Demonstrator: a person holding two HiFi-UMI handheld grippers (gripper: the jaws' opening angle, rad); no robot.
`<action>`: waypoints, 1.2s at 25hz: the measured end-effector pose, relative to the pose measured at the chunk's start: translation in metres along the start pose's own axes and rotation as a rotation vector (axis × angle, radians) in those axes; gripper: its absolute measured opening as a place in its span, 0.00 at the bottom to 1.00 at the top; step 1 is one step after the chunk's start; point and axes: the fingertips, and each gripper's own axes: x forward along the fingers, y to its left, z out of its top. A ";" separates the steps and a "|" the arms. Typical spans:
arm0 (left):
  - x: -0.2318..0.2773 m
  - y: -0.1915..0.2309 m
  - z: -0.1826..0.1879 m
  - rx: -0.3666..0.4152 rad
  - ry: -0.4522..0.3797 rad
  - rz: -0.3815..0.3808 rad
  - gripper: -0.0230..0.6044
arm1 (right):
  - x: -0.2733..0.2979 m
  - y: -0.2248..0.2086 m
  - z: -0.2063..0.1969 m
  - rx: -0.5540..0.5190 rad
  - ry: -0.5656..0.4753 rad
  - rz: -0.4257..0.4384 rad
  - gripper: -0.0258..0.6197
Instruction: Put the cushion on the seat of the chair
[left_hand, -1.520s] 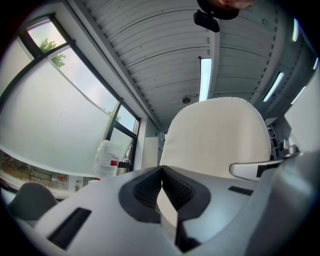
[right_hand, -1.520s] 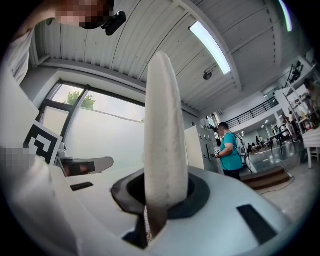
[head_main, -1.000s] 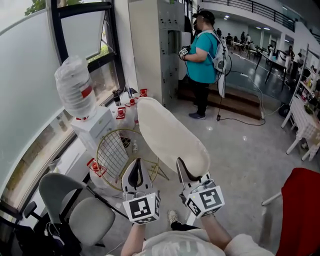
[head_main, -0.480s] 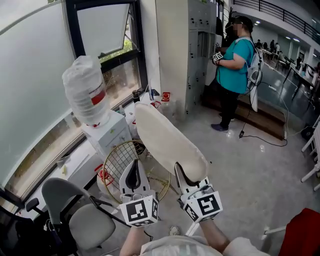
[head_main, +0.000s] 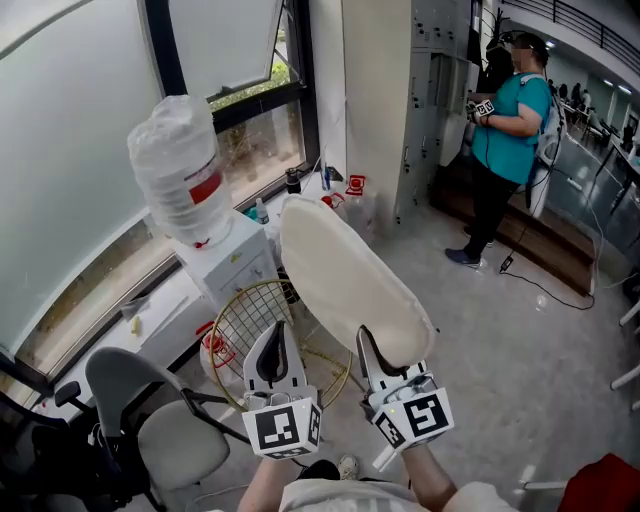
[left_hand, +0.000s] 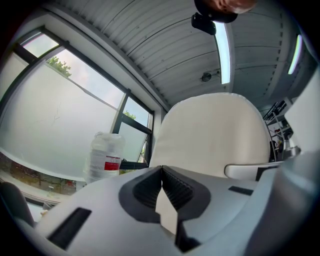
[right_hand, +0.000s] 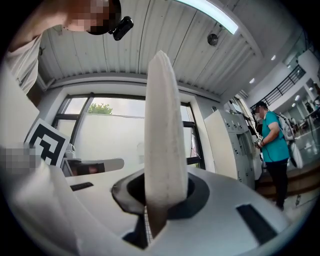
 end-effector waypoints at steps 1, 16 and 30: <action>0.001 0.003 0.000 0.003 0.001 0.004 0.06 | 0.003 0.001 -0.002 0.011 0.001 0.003 0.12; 0.012 0.060 0.015 0.030 -0.032 0.040 0.06 | 0.049 0.028 -0.014 0.058 0.007 0.023 0.12; 0.037 0.085 0.008 0.031 -0.027 0.049 0.06 | 0.086 0.031 -0.020 0.079 0.001 0.032 0.12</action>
